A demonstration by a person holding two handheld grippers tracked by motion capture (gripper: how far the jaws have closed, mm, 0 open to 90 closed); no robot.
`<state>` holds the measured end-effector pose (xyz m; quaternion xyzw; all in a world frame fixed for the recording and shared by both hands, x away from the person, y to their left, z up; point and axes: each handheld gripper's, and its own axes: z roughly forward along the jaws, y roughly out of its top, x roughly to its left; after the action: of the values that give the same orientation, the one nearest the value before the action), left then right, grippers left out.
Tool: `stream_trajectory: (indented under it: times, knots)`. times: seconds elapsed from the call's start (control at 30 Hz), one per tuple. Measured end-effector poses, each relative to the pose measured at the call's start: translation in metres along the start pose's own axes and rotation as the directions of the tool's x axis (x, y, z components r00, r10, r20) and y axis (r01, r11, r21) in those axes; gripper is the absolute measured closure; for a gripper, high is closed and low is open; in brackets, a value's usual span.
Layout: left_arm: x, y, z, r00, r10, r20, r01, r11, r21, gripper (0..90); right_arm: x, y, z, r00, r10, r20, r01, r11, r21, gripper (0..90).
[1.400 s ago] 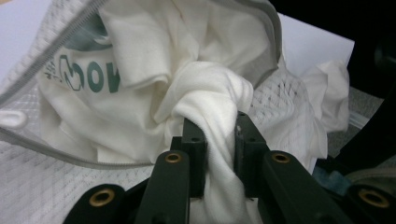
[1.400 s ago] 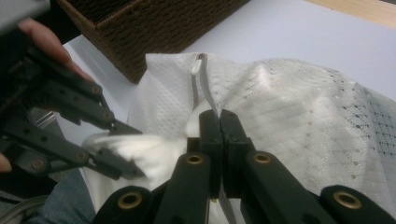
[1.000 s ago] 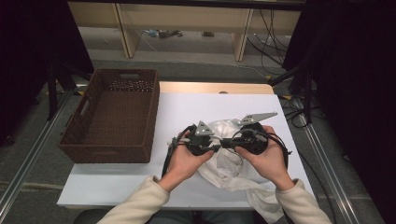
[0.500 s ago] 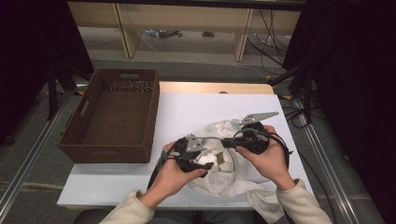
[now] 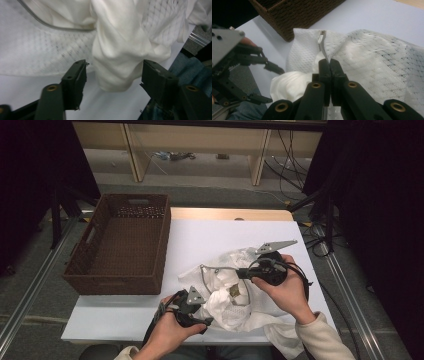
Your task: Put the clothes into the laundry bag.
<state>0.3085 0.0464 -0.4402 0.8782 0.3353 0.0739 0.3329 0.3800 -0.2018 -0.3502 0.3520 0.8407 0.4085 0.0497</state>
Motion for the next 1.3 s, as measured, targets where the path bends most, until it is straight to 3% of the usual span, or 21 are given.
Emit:
stream_trajectory:
  times: [0.17,0.2,0.23,0.27,0.3,0.37,0.43,0.5,0.57,0.6,0.63,0.77,0.8,0.9,1.0,1.03,1.07,1.1,1.2,1.23,1.3]
  knots:
    - [-0.001,-0.001,0.006,0.9998,-0.015,0.017,0.015,0.9998,0.011,59.3,-0.001,0.0,0.001,0.9999,-0.001,-0.014,0.001,1.0,0.001,90.0]
    - [0.001,-0.001,0.006,0.9992,-0.02,0.036,0.02,0.9997,0.015,62.7,-0.002,0.001,0.001,0.9995,-0.026,-0.017,0.026,1.0,0.001,90.0]
    - [0.0,0.0,0.009,0.9984,-0.044,0.037,0.044,0.9989,-0.013,67.3,-0.001,0.0,0.001,0.9998,-0.008,-0.015,0.008,1.0,0.008,90.0]
    - [0.001,0.001,0.008,0.998,-0.036,0.051,0.036,0.9993,-0.013,71.4,0.0,0.0,0.001,0.9999,-0.008,-0.013,0.008,1.0,0.008,90.0]
    - [-0.001,0.002,0.007,0.9962,-0.065,0.058,0.066,0.9976,-0.019,75.3,0.0,0.001,0.0,0.9999,-0.01,-0.002,0.01,1.0,0.008,90.0]
    - [-0.002,0.004,0.003,0.995,-0.05,0.087,0.052,0.9985,-0.018,80.5,-0.001,0.001,0.001,0.9996,-0.027,-0.003,0.027,1.0,0.0,90.0]
    - [-0.006,0.006,-0.001,0.9897,-0.086,0.114,0.09,0.9957,-0.025,82.3,-0.002,0.0,0.001,0.9994,-0.035,-0.002,0.035,0.999,-0.002,90.0]
    - [-0.008,0.009,-0.009,0.9865,-0.09,0.137,0.095,0.9951,-0.029,83.1,0.001,0.0,0.001,1.0,-0.005,-0.009,0.005,1.0,0.01,90.0]
    - [-0.009,0.012,-0.016,0.9852,-0.089,0.147,0.098,0.9935,-0.058,83.6,0.0,0.0,0.001,0.9997,-0.022,-0.002,0.022,1.0,0.002,90.0]
    - [-0.009,0.012,-0.016,0.9852,-0.089,0.147,0.098,0.9935,-0.058,83.9,-0.001,0.001,0.001,0.9995,-0.03,-0.005,0.03,1.0,-0.003,90.0]
    - [-0.01,0.017,-0.025,0.9875,-0.073,0.14,0.089,0.9899,-0.11,84.2,-0.001,0.001,0.001,0.9996,-0.027,-0.004,0.027,1.0,-0.002,90.0]
    - [-0.014,0.024,-0.031,0.9879,-0.063,0.142,0.084,0.9855,-0.147,84.6,0.001,0.0,0.001,1.0,-0.004,-0.008,0.004,1.0,0.008,90.0]
    - [-0.014,0.027,-0.032,0.9897,-0.047,0.135,0.068,0.9863,-0.151,84.6,0.001,0.0,0.003,0.9998,-0.01,-0.017,0.01,1.0,-0.001,90.0]
    - [-0.013,0.036,-0.036,0.9892,-0.052,0.137,0.077,0.9803,-0.182,84.7,0.001,0.0,0.002,0.9998,-0.016,-0.007,0.016,1.0,0.007,90.0]
    - [-0.012,0.049,-0.04,0.9891,-0.068,0.13,0.098,0.9668,-0.236,84.9,0.0,0.0,0.003,0.9995,-0.032,-0.005,0.032,0.999,0.002,90.0]
    - [-0.012,0.049,-0.04,0.9891,-0.068,0.13,0.098,0.9668,-0.236,85.0,0.0,0.0,0.003,0.9996,-0.028,-0.008,0.028,1.0,0.001,90.0]
    - [-0.012,0.056,-0.042,0.99,-0.069,0.123,0.1,0.9591,-0.265,85.0,0.002,0.0,0.003,0.9999,-0.004,-0.014,0.004,1.0,0.007,90.0]
    - [-0.009,0.061,-0.044,0.9928,-0.047,0.11,0.076,0.9574,-0.279,85.0,0.001,0.0,0.003,0.9999,-0.008,-0.01,0.008,1.0,0.004,90.0]
    - [-0.005,0.07,-0.043,0.9927,-0.041,0.113,0.072,0.9563,-0.283,84.9,-0.001,0.0,0.001,0.9999,-0.013,-0.008,0.013,1.0,0.0,90.0]
    - [-0.005,0.072,-0.042,0.9901,-0.061,0.126,0.096,0.9508,-0.295,84.9,-0.002,0.0,0.001,0.9996,-0.026,-0.008,0.025,1.0,-0.006,90.0]
    - [-0.004,0.074,-0.042,0.9906,-0.058,0.124,0.092,0.9515,-0.294,84.9,-0.002,0.0,0.002,0.9998,-0.013,-0.016,0.013,1.0,-0.006,90.0]
